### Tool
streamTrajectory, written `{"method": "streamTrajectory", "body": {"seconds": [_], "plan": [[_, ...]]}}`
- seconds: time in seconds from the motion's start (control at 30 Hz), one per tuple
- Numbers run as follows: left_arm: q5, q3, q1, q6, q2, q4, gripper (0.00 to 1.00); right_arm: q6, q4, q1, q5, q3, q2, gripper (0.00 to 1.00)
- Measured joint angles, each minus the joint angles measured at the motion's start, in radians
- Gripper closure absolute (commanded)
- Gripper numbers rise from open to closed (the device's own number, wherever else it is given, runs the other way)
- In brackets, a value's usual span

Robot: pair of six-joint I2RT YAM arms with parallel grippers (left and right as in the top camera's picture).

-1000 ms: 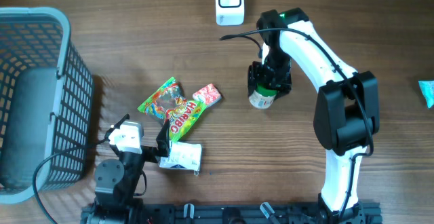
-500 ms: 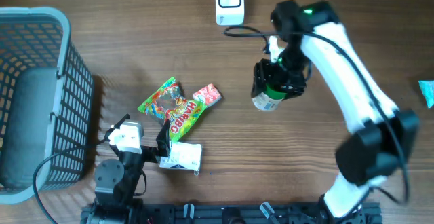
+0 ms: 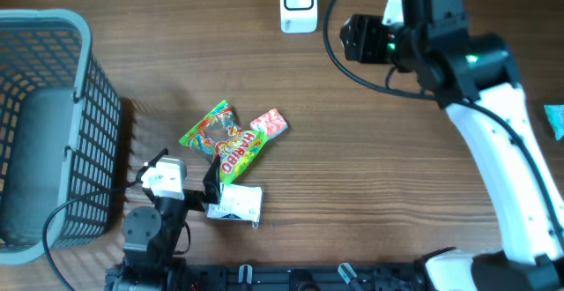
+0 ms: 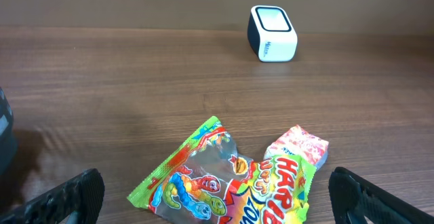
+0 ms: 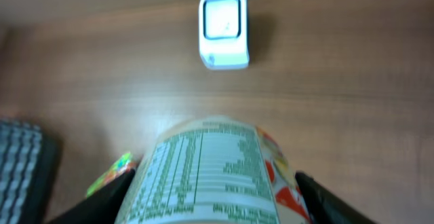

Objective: Scan the item barcode
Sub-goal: 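Lift the jar with the right gripper and hold it at the scanner, then move the jar right with the right gripper and set it down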

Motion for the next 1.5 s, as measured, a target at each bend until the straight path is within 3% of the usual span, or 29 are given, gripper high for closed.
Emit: {"method": "streamTrajectory", "body": {"seconds": [0.17, 0.27, 0.4, 0.73, 1.1, 1.5], "plan": [[0.000, 0.000, 0.000, 0.000, 0.000, -0.001, 0.00, -0.023, 0.334, 0.000, 0.067, -0.021, 0.209, 0.42], [0.000, 0.000, 0.000, 0.000, 0.000, -0.001, 0.00, -0.051, 0.578, 0.000, 0.089, -0.032, 0.381, 0.34], [0.000, 0.000, 0.000, 0.000, 0.000, 0.000, 0.00, -0.089, 0.872, 0.012, 0.103, -0.039, 0.515, 0.34], [0.000, -0.001, 0.000, 0.000, 0.000, 0.000, 0.00, -0.140, 1.363, 0.043, 0.112, -0.040, 0.742, 0.29], [0.000, -0.001, 0.000, 0.000, 0.000, 0.000, 0.00, -0.121, 1.498, 0.050, 0.119, -0.018, 0.799, 0.27], [0.000, -0.001, 0.000, 0.000, 0.000, 0.000, 0.00, -0.093, 1.402, 0.050, 0.118, 0.038, 0.850, 0.30]]}}
